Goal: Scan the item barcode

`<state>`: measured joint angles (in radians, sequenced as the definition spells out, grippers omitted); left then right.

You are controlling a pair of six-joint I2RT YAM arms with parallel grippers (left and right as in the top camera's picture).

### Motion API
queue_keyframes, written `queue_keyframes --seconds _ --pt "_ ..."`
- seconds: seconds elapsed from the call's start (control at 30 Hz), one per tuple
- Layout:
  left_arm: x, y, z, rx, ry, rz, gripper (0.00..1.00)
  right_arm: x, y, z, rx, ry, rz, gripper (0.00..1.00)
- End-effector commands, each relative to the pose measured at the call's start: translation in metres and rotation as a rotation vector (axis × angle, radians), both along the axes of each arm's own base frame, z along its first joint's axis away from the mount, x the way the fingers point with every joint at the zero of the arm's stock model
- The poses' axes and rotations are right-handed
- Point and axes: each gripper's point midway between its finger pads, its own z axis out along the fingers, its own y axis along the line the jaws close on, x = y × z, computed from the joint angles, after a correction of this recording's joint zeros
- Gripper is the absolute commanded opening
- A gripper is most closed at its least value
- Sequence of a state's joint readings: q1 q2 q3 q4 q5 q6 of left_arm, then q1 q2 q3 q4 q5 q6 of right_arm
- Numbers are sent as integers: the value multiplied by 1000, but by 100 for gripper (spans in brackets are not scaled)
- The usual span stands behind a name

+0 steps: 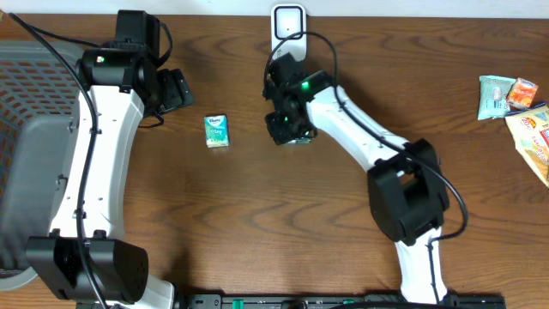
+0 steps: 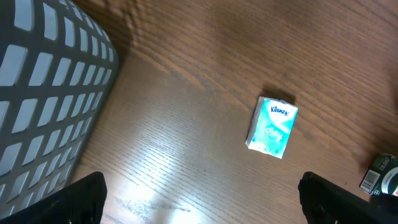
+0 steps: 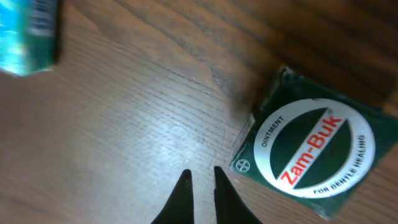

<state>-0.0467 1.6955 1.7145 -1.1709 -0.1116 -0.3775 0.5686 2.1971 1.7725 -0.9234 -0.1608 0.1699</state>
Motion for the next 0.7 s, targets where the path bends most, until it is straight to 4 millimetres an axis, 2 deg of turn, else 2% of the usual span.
queue_keyframes --seconds 0.0,0.27,0.43,0.57,0.67 --pt "0 4 -1 16 5 6 98 7 -12 -13 -79 -17 -62 4" --pt "0 4 -1 16 5 6 98 13 -40 -16 -217 -55 -132 1" --pt "0 4 -1 16 5 6 98 13 -72 -14 -353 -69 -202 1" --pt "0 4 -1 16 5 6 98 8 -58 -5 -268 -33 -187 1" --pt "0 4 -1 16 5 6 98 9 -43 13 -178 -38 -150 1"
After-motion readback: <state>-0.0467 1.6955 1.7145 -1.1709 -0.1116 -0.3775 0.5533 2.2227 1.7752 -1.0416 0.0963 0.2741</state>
